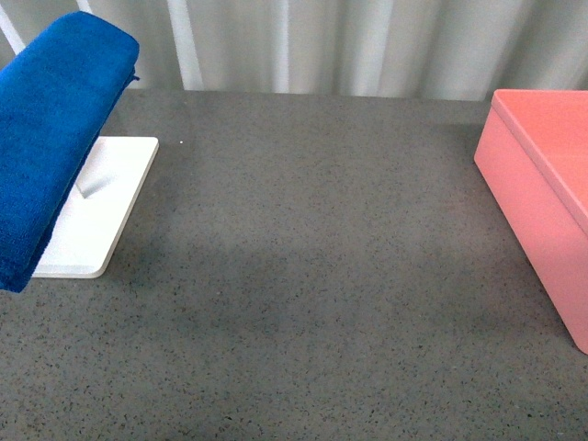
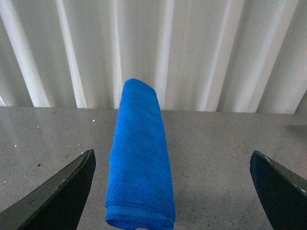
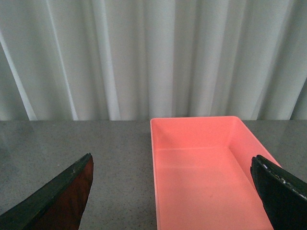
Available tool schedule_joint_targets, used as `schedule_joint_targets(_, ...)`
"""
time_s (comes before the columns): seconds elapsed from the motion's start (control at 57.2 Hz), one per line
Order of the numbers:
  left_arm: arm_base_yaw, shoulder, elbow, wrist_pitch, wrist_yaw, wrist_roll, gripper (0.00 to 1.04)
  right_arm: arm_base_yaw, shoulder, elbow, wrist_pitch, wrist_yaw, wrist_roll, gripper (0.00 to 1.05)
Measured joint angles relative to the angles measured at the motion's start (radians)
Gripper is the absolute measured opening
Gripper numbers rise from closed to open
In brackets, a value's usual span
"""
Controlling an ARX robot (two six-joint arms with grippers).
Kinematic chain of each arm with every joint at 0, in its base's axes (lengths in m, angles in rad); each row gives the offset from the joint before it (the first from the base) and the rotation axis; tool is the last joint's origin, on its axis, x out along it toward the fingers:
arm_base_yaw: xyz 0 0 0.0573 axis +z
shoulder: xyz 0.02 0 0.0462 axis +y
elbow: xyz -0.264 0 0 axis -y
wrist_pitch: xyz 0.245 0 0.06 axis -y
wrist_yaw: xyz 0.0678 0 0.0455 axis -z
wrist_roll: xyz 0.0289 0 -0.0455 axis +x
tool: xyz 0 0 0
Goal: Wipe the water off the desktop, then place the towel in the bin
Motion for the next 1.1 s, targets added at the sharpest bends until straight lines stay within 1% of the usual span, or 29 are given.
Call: schedule_joint_targets(1.101, 0.0, 0.0, 0.0, 0.0, 0.0, 0.0, 0.98, 0.0, 0.0, 0.0, 0.0, 0.0, 0.0, 0.98)
